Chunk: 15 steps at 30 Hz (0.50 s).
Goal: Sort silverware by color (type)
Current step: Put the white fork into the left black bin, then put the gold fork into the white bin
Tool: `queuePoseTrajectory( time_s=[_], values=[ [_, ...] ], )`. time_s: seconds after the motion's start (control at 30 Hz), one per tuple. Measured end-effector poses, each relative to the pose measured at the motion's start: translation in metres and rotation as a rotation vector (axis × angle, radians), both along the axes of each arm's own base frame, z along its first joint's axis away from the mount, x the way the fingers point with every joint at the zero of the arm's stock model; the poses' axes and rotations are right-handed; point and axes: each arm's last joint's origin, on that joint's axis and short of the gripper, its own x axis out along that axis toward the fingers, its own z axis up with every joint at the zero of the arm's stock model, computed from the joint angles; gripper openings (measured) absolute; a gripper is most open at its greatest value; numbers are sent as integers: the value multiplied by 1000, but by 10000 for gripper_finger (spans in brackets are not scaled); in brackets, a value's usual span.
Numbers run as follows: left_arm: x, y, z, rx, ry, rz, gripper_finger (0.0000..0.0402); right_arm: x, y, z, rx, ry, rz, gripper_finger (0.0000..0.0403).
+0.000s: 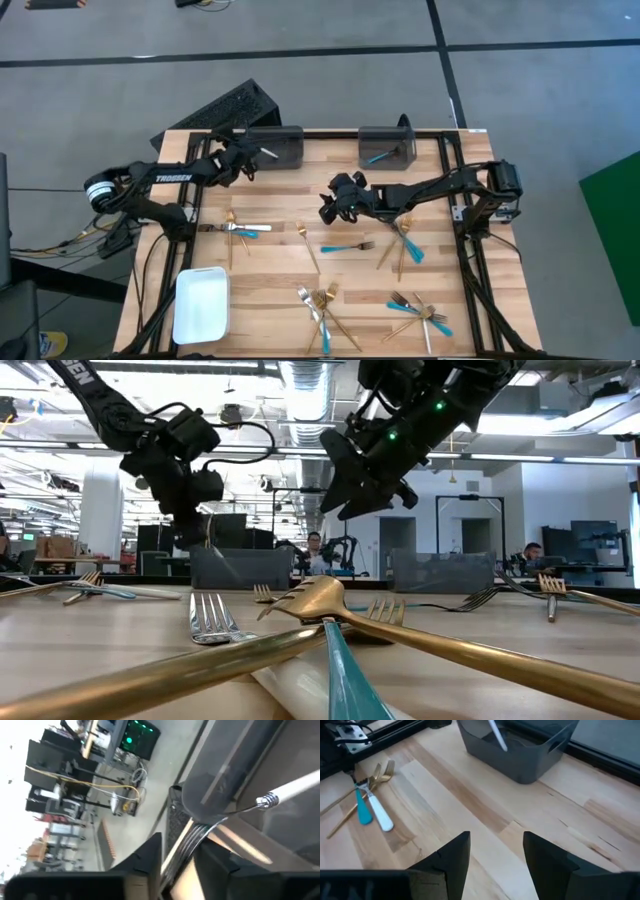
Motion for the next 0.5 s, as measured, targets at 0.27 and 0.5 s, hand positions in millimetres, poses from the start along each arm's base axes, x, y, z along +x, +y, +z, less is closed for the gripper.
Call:
queuePoseTrajectory(
  time_s=[0.27, 0.5],
  values=[
    [18, -8, 28, -125, -54, -13, 167, 0, 1, -1, 15, 6, 23, 210],
    [32, -31, 56, -143, -147, -120, 171, 0, 6, -1, 48, 11, 74, 210]
  ],
)
